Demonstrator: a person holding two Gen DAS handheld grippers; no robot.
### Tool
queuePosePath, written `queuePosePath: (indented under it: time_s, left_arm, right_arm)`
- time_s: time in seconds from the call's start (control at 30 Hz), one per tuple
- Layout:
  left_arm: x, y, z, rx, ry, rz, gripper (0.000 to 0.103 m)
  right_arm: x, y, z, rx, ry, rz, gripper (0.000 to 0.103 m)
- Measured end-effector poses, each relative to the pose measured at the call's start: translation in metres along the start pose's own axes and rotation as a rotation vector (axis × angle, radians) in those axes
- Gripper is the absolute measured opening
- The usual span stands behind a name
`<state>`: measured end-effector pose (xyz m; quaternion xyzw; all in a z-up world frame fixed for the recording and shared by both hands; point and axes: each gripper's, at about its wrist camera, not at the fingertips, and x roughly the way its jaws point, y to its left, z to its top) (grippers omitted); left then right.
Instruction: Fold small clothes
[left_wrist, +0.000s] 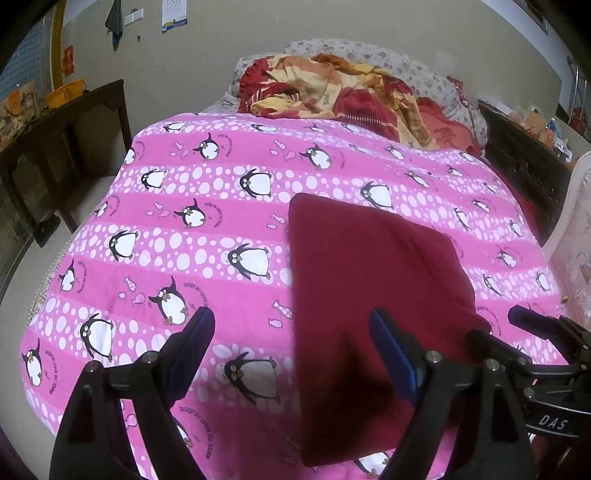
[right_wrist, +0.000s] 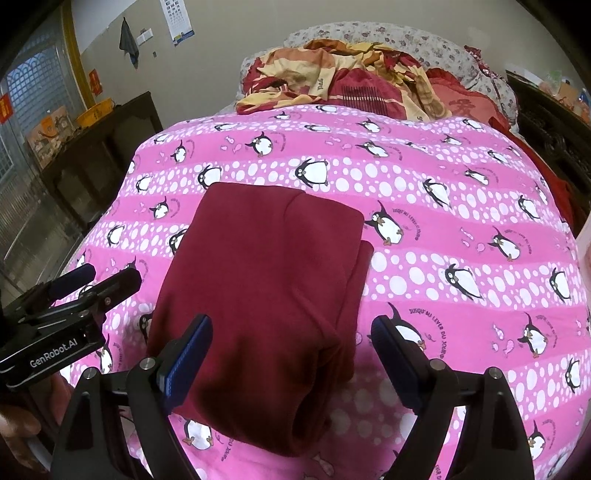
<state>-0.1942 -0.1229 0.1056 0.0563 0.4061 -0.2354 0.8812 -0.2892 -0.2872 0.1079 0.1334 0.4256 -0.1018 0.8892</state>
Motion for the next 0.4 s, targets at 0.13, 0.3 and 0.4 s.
queuePosePath:
  time_s: [0.13,0.3,0.4]
  left_arm:
    - [0.002,-0.002,0.0,0.006,0.002,0.001,0.084]
    - [0.006,-0.004,0.002,0.015,-0.001,0.004,0.084]
    - [0.01,-0.003,0.003,0.012,0.007,0.0,0.085]
  right_arm:
    - [0.002,-0.001,-0.001,0.001,0.008,0.002,0.091]
    - [0.008,-0.004,-0.001,0.006,0.022,0.005,0.091]
    - [0.011,-0.008,-0.001,0.014,0.03,0.004,0.091]
